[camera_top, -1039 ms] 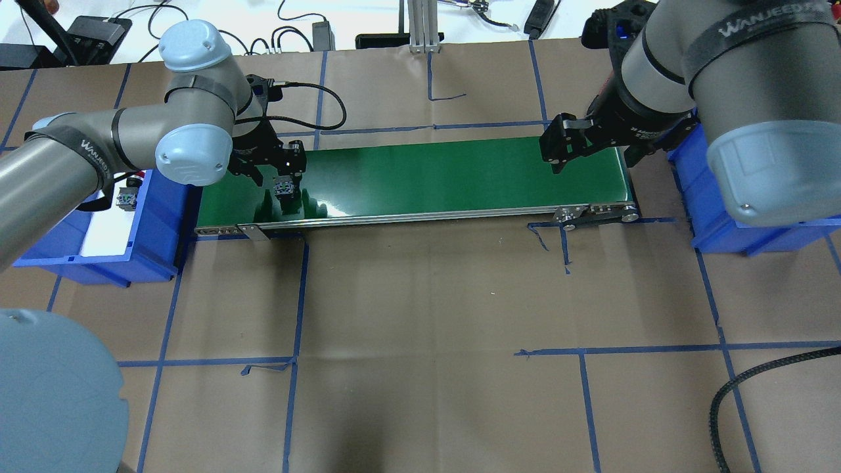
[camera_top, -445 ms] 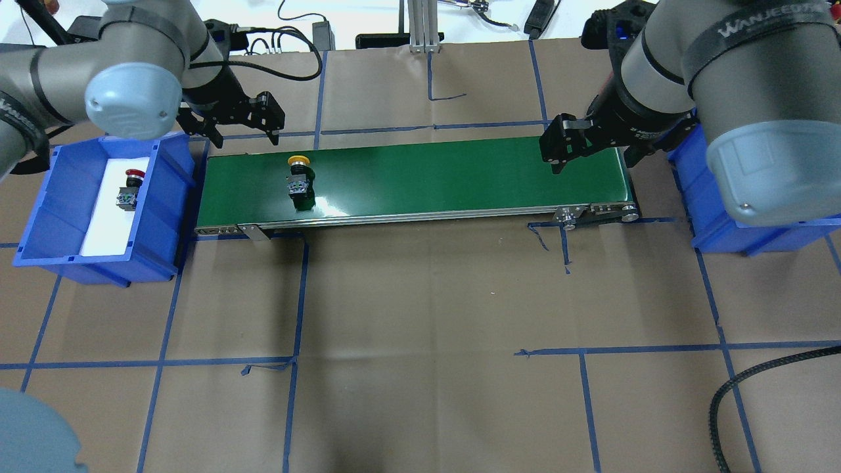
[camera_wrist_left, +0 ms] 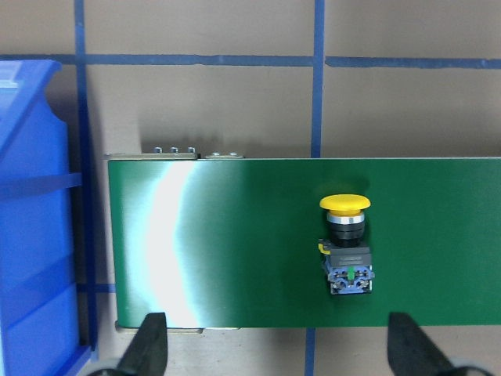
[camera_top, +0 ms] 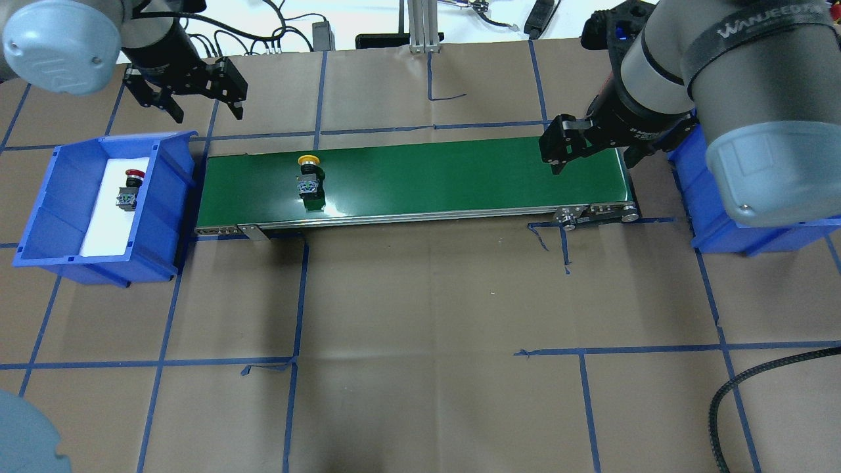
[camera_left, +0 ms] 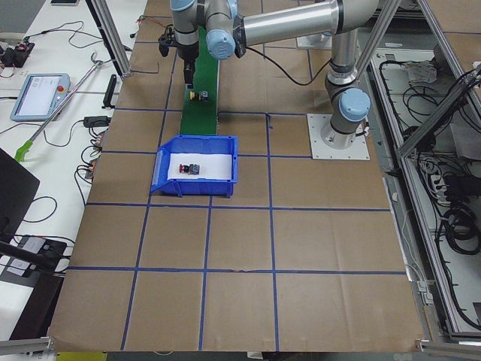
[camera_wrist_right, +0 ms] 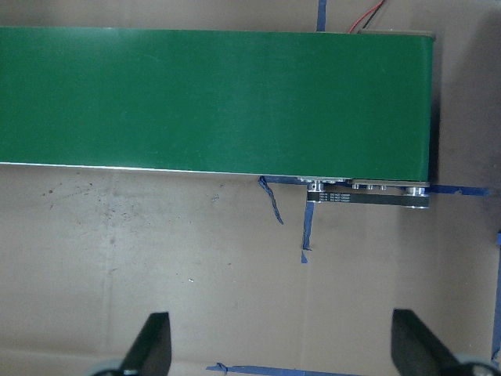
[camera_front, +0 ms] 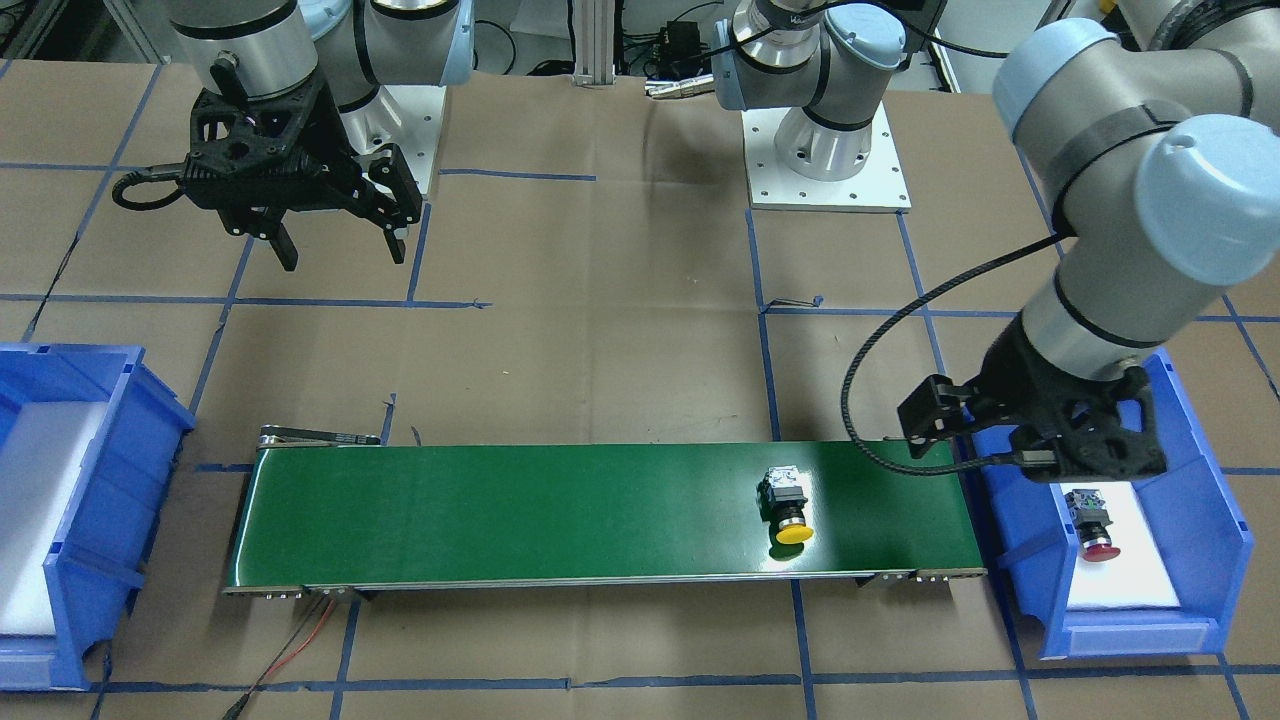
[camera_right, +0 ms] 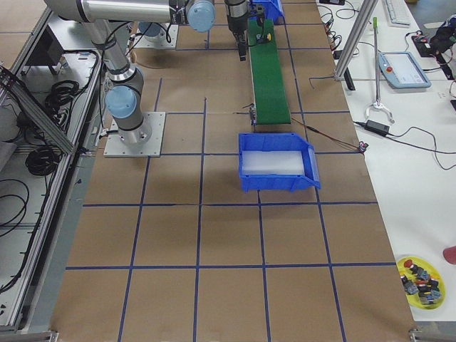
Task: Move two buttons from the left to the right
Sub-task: 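Move the left gripper back into the bin over the red-capped button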
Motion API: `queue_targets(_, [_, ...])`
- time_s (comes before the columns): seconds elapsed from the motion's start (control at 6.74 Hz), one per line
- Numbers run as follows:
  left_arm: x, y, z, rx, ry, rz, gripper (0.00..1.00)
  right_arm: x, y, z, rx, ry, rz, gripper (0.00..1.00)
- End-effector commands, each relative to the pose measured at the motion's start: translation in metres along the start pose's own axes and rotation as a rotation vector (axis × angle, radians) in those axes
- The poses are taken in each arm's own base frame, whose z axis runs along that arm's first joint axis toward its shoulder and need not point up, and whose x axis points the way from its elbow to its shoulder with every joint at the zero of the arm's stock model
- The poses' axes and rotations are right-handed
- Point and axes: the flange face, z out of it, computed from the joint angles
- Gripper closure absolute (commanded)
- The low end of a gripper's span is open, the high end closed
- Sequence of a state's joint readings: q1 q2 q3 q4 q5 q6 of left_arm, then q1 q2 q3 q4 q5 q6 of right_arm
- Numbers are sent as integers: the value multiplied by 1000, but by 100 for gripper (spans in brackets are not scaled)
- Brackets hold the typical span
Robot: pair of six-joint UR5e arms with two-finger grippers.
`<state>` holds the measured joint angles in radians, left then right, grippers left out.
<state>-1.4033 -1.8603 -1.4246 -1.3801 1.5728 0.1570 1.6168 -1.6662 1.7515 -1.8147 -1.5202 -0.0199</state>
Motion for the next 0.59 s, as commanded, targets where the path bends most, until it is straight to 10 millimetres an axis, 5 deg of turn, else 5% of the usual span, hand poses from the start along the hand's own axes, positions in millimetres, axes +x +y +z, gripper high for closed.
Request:
queue_targets(0.0, [-80,1,0,-6,-10,-9,0,1,0,0,1,0,1,0])
queue_targets(0.45, [-192,12,12,-13,-16,-20,0,1,0,-1,3,0,1,0])
